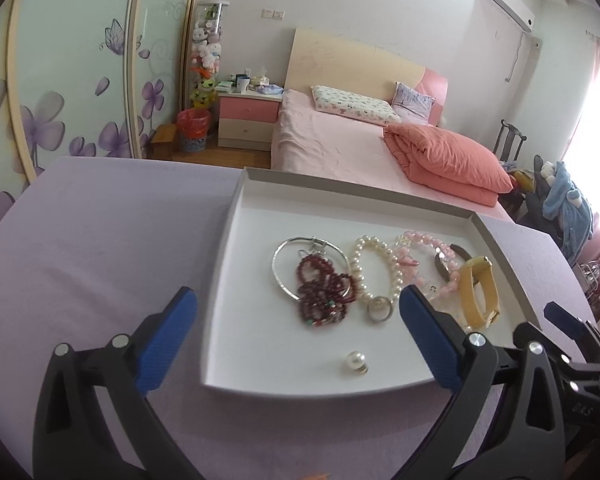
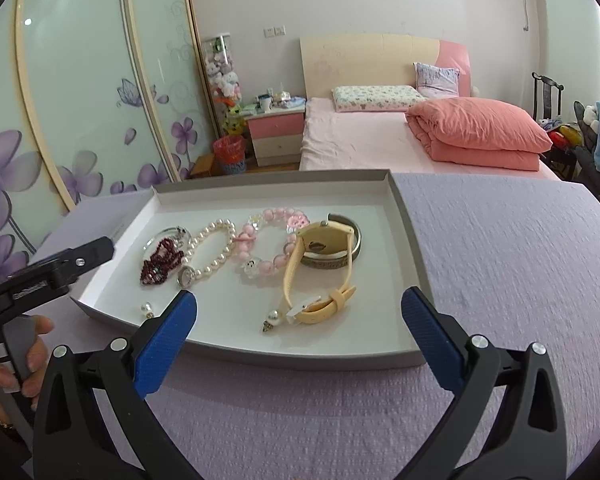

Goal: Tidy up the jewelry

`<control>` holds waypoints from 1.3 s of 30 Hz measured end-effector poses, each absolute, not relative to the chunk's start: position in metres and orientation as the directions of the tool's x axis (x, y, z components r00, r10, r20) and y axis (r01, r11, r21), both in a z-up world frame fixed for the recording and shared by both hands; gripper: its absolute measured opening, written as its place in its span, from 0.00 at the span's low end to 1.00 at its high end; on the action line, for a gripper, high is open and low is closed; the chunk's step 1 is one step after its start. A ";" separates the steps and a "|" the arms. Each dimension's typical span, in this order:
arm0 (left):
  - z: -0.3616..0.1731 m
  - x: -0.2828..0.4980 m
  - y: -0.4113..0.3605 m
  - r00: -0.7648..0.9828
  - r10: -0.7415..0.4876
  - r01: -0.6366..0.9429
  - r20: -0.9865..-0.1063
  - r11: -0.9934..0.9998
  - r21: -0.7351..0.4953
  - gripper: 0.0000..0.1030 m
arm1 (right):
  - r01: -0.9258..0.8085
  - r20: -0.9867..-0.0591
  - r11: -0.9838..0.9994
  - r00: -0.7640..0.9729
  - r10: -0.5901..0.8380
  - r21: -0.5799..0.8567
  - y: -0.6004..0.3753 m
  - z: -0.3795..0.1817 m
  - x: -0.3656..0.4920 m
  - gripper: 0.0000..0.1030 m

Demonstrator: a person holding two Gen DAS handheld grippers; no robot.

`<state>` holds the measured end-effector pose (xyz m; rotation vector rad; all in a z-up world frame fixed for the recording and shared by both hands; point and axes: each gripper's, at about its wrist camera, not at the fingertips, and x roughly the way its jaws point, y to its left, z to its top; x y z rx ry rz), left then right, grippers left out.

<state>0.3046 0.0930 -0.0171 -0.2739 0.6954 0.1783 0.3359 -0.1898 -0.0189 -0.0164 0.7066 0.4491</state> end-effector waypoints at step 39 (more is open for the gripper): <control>0.010 0.153 0.066 0.870 0.086 -0.185 -0.485 0.970 -0.160 0.98 | -0.399 -0.472 0.913 0.792 0.388 0.083 -0.200 0.007 0.222 0.99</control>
